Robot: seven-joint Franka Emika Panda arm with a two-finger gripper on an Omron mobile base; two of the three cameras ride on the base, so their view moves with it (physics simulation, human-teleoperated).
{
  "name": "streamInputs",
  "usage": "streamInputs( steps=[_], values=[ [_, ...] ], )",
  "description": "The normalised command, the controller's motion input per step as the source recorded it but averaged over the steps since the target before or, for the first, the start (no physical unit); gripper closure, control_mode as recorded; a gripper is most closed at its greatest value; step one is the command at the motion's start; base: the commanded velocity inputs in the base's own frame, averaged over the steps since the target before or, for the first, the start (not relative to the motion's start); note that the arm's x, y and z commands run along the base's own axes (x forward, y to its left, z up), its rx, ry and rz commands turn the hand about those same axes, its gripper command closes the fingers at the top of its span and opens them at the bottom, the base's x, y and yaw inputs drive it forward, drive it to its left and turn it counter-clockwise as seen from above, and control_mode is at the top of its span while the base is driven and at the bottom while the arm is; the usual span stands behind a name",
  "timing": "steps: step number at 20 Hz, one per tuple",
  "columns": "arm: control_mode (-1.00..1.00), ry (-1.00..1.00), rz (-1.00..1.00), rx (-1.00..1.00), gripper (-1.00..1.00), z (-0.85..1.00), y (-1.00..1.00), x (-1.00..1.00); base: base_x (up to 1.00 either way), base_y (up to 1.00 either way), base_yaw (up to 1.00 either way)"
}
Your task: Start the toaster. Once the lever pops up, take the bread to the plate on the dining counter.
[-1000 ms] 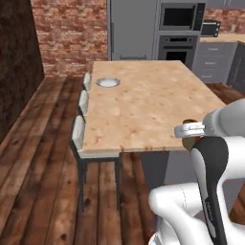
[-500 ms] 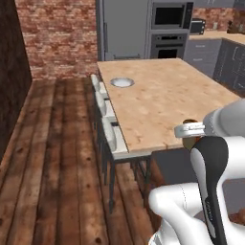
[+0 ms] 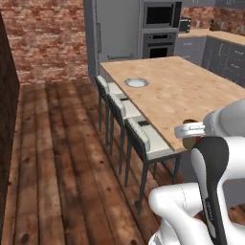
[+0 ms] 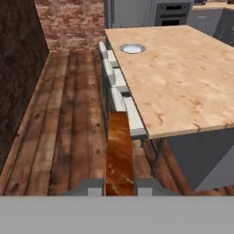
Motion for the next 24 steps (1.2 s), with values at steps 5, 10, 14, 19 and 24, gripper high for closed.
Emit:
streamInputs(
  steps=[5,10,14,19,24],
  values=[
    [1.0,0.0,0.0,0.0,1.0,0.0,0.0,0.0,0.43,0.8,-0.46],
    [1.0,0.0,0.0,0.0,1.0,0.0,0.0,0.0,0.32,0.78,-0.61],
    [1.0,0.0,0.0,0.0,1.0,0.0,0.0,0.0,0.36,0.95,-0.63],
    [1.0,0.0,0.0,0.0,1.0,0.0,0.0,0.0,0.3,1.0,-0.61],
    [1.0,0.0,0.0,0.0,1.0,0.0,0.0,0.0,0.12,1.0,-0.54]
  ],
)
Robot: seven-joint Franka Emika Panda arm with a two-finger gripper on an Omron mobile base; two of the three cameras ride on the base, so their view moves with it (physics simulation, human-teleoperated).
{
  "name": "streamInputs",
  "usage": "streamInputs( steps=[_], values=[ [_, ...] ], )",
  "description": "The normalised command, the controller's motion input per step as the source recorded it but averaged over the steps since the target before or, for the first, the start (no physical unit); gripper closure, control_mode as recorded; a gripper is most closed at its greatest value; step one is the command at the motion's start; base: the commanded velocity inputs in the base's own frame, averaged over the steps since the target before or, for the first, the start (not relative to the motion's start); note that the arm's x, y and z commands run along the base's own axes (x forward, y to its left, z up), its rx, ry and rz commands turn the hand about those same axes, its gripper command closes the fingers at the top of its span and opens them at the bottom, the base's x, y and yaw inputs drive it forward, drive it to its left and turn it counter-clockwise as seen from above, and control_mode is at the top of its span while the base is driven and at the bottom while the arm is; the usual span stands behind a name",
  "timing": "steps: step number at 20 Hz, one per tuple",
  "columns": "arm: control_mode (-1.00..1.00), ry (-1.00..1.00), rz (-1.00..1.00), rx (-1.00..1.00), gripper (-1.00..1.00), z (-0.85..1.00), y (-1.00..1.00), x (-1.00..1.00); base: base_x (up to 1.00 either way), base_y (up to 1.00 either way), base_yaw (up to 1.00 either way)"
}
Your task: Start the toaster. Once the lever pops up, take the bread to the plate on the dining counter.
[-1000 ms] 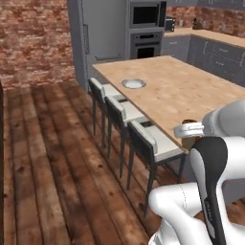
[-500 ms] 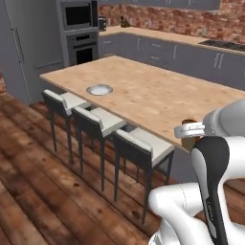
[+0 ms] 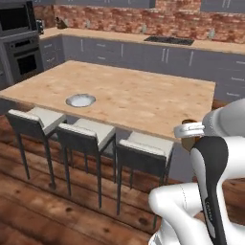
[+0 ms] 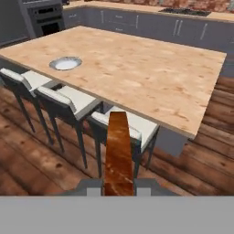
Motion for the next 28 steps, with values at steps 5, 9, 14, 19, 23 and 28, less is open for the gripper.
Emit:
streamInputs(
  steps=[5,9,14,19,23,28],
  values=[
    [1.0,0.0,0.0,0.0,1.0,0.0,0.0,0.0,0.17,1.0,-0.5],
    [1.0,0.0,0.0,0.0,1.0,0.0,0.0,0.0,0.26,1.0,-0.43],
    [1.0,0.0,0.0,0.0,1.0,0.0,0.0,0.0,0.28,1.0,-0.3],
    [1.0,0.0,0.0,0.0,1.0,0.0,0.0,0.0,0.1,1.0,-0.34],
    [1.0,0.0,0.0,0.0,1.0,0.0,0.0,0.0,0.22,1.0,-0.34],
    [1.0,0.0,0.0,0.0,1.0,0.0,0.0,0.0,0.26,0.9,-0.31]
  ],
)
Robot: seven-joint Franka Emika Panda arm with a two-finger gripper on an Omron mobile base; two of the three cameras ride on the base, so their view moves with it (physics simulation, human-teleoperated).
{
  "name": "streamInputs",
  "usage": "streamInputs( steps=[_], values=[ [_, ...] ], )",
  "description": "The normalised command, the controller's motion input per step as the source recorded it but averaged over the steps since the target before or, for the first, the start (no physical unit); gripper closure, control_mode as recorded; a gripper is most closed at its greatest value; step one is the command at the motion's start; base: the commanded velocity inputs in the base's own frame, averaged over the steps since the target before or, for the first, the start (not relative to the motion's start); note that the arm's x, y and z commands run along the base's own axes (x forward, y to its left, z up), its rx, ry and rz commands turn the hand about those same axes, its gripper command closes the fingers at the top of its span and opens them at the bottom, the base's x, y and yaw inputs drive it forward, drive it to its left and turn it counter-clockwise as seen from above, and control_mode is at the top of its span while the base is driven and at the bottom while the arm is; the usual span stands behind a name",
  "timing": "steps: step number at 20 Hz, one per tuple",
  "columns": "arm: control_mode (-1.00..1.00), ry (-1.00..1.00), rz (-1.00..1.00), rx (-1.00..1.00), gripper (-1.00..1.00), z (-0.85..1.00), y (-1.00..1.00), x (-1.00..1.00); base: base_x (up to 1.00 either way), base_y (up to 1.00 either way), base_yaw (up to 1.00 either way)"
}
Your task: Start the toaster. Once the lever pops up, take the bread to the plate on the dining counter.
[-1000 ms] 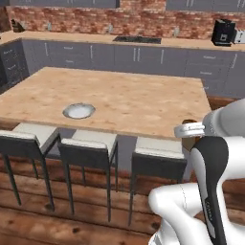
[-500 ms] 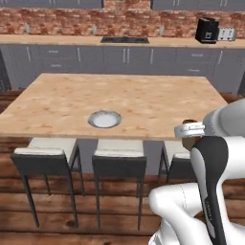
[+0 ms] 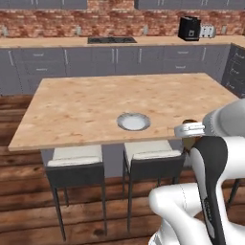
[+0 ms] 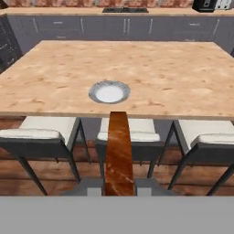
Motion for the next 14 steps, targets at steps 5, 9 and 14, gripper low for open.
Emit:
streamInputs(
  steps=[5,9,14],
  values=[
    [1.0,0.0,0.0,0.0,1.0,0.0,0.0,0.0,0.34,0.47,-0.24],
    [1.0,0.0,0.0,0.0,1.0,0.0,0.0,0.0,0.45,0.15,-0.19],
    [1.0,0.0,0.0,0.0,1.0,0.0,0.0,0.0,0.42,-0.01,-0.07]
  ],
)
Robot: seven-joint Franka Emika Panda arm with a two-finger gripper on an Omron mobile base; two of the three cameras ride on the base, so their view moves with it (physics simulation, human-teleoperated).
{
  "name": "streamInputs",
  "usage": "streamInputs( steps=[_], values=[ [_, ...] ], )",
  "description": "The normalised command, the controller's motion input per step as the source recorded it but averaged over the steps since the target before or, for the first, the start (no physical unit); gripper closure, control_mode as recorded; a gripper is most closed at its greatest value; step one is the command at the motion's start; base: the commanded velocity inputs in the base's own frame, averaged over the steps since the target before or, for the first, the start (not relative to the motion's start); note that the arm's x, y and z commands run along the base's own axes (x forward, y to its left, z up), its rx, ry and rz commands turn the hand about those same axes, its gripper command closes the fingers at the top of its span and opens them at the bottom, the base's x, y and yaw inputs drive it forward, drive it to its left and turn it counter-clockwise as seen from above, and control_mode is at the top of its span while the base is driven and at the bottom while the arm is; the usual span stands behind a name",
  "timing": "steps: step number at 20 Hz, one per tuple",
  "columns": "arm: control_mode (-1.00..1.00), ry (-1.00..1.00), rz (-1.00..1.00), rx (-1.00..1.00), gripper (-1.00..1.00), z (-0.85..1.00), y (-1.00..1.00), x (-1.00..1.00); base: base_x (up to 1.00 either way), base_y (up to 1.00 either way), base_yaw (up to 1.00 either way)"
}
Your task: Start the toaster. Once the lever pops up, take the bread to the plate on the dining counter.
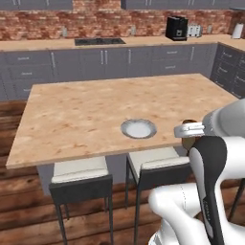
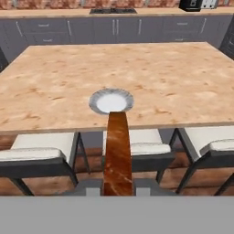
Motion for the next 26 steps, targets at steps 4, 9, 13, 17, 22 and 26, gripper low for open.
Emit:
streamInputs(
  steps=[4,9,13,17,22,26],
  values=[
    [1.0,0.0,0.0,0.0,1.0,0.0,0.0,0.0,0.46,0.0,-0.04],
    [1.0,0.0,0.0,0.0,1.0,0.0,0.0,0.0,0.53,0.0,-0.05],
    [1.0,0.0,0.0,0.0,1.0,0.0,0.0,0.0,0.54,0.0,-0.05],
    [1.0,0.0,0.0,0.0,1.0,0.0,0.0,0.0,0.49,0.0,-0.04],
    [1.0,0.0,0.0,0.0,1.0,0.0,0.0,0.0,0.42,0.0,-0.02],
    [1.0,0.0,0.0,0.0,1.0,0.0,0.0,0.0,0.17,0.0,0.0]
  ],
)
